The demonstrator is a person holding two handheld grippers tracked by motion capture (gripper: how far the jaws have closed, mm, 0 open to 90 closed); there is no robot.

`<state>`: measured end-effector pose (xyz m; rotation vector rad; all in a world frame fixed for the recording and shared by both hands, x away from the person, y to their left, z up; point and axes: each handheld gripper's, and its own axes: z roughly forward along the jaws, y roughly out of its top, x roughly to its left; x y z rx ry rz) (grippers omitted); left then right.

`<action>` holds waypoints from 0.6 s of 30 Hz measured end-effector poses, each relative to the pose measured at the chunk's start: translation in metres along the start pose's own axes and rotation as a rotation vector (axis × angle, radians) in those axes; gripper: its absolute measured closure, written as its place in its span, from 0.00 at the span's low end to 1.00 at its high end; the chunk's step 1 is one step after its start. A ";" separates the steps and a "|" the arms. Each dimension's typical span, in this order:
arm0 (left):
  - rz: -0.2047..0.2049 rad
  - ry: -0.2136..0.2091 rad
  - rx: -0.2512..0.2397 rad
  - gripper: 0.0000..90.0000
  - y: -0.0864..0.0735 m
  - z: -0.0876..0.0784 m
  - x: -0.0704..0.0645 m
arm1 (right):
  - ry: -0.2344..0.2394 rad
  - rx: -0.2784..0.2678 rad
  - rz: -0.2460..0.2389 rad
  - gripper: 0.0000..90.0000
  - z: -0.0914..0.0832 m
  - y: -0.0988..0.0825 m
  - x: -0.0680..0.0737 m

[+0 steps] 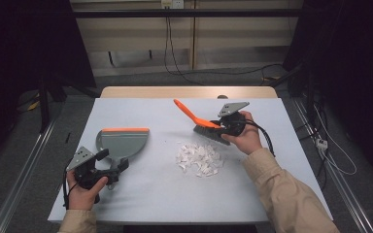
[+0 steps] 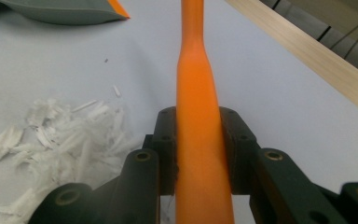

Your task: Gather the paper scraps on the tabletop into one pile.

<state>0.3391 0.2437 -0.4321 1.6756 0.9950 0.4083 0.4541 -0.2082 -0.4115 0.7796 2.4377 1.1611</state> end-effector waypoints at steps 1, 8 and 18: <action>-0.003 -0.004 -0.006 0.06 0.000 0.000 0.000 | -0.005 0.002 0.008 0.79 -0.001 -0.003 -0.001; -0.008 -0.020 -0.011 0.06 -0.001 -0.001 0.002 | -0.037 0.053 0.048 0.79 0.001 -0.009 -0.002; 0.001 -0.036 -0.009 0.06 0.000 0.000 -0.003 | -0.059 0.177 0.137 0.79 0.005 0.007 0.007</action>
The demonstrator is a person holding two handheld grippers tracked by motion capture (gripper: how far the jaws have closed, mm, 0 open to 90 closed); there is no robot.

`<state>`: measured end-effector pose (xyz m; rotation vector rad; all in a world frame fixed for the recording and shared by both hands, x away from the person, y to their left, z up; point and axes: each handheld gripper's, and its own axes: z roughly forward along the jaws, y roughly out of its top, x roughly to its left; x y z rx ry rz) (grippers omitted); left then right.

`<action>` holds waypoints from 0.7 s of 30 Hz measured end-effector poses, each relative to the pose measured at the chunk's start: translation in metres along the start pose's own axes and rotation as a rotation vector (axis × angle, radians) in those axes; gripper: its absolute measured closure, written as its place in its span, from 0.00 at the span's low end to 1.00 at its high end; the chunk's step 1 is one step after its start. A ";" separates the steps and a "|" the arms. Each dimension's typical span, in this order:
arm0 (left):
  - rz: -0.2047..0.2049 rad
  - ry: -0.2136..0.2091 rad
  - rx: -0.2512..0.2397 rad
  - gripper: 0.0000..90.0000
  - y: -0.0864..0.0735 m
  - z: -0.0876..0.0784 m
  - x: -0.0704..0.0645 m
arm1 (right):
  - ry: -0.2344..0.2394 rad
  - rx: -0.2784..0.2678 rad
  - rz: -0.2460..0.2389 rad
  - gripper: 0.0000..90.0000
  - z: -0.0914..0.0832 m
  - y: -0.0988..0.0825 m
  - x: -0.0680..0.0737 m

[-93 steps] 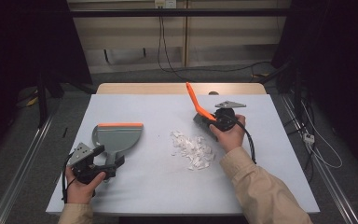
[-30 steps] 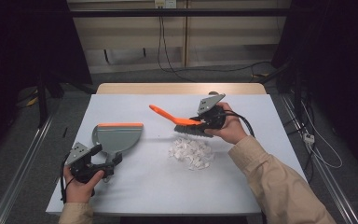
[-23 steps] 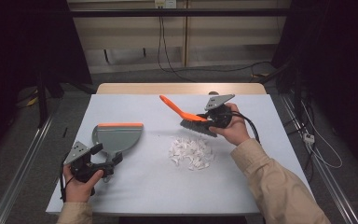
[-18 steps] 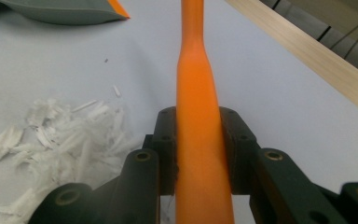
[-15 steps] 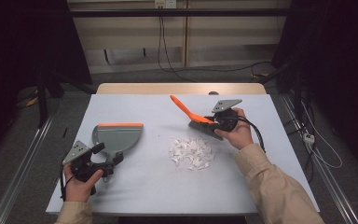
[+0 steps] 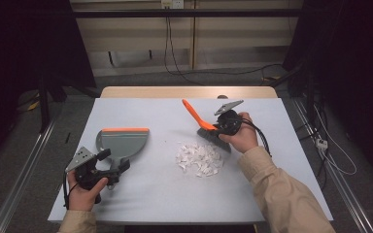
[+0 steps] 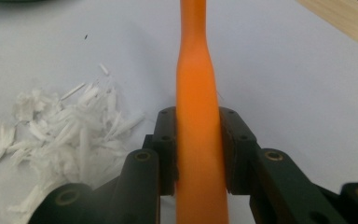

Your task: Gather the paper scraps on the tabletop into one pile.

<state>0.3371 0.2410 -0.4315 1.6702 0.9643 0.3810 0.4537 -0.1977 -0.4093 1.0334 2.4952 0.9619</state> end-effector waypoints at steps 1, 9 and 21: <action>-0.008 -0.004 -0.007 0.06 0.000 0.001 -0.001 | 0.007 0.005 -0.015 0.79 0.000 0.000 0.002; 0.000 0.002 -0.006 0.06 0.001 -0.001 -0.002 | -0.001 -0.016 -0.087 0.80 -0.010 0.002 0.025; 0.015 -0.002 -0.008 0.06 0.003 0.002 -0.007 | -0.293 -0.097 0.230 0.80 -0.049 -0.032 0.022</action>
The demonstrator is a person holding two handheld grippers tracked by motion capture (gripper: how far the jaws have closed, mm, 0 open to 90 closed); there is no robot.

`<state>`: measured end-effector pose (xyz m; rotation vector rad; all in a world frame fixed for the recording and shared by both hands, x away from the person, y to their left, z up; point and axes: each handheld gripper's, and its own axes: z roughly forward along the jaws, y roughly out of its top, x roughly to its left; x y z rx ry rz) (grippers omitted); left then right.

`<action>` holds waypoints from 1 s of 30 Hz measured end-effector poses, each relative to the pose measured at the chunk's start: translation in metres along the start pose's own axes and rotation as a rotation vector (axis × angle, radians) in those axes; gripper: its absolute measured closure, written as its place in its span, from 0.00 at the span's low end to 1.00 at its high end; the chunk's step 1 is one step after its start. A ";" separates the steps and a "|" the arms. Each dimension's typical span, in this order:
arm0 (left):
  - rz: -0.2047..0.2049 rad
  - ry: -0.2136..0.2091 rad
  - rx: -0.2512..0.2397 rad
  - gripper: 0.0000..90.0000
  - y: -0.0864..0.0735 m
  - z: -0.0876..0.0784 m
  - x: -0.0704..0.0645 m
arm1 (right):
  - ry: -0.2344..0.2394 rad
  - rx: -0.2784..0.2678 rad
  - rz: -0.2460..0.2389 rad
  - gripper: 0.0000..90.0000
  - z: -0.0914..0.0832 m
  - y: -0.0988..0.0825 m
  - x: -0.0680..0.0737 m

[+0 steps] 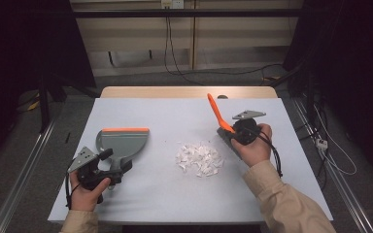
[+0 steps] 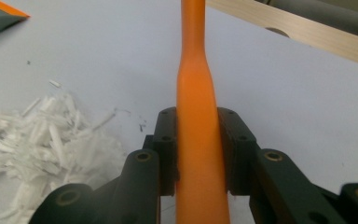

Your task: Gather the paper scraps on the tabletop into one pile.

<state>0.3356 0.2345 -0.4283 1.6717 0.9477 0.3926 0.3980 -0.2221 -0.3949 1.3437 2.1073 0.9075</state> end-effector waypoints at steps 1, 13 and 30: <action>-0.001 -0.002 0.000 0.06 0.000 0.001 0.000 | -0.018 -0.001 0.010 0.80 -0.001 -0.005 0.002; 0.003 -0.016 -0.007 0.06 0.004 0.010 -0.001 | -0.033 -0.058 0.105 0.79 0.010 -0.023 0.048; 0.015 -0.010 0.002 0.06 0.002 0.005 -0.002 | 0.009 -0.150 0.018 0.80 0.028 0.008 0.073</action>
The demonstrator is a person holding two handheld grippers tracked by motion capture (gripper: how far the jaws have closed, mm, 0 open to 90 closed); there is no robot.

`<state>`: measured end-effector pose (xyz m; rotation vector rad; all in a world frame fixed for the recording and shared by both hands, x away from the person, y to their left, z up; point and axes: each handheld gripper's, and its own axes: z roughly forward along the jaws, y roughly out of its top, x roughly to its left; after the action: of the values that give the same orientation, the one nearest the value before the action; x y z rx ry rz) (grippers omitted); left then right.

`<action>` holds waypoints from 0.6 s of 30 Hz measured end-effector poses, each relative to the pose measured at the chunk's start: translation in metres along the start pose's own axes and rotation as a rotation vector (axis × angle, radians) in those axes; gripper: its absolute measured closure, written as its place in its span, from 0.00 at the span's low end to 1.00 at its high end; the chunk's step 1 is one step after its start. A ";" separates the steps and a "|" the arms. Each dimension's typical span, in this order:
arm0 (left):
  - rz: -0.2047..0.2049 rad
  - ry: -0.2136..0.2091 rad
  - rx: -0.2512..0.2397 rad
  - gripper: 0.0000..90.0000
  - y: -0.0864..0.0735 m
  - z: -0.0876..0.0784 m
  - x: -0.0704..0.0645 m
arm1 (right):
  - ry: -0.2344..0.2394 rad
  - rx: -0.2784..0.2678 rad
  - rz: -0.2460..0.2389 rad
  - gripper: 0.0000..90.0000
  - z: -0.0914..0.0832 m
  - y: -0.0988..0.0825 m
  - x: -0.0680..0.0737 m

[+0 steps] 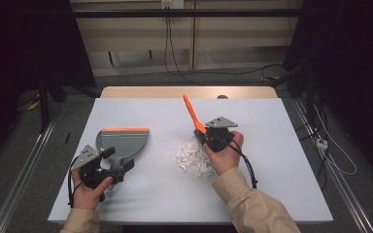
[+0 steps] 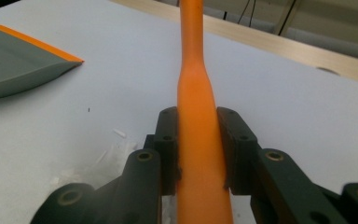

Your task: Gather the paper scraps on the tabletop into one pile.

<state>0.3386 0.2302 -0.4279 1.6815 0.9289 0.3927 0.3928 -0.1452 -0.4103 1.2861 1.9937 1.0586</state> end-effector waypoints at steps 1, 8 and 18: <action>0.003 0.001 0.003 0.06 0.000 0.000 0.000 | 0.007 -0.008 -0.003 0.80 -0.002 0.002 -0.003; -0.002 0.005 0.011 0.06 -0.001 0.001 0.000 | 0.051 -0.054 0.016 0.80 -0.020 0.009 -0.020; 0.006 -0.001 0.027 0.06 -0.003 0.002 -0.001 | 0.215 -0.076 -0.015 0.80 -0.033 0.011 -0.009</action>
<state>0.3380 0.2279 -0.4311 1.7091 0.9316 0.3849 0.3768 -0.1618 -0.3824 1.1580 2.0919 1.3001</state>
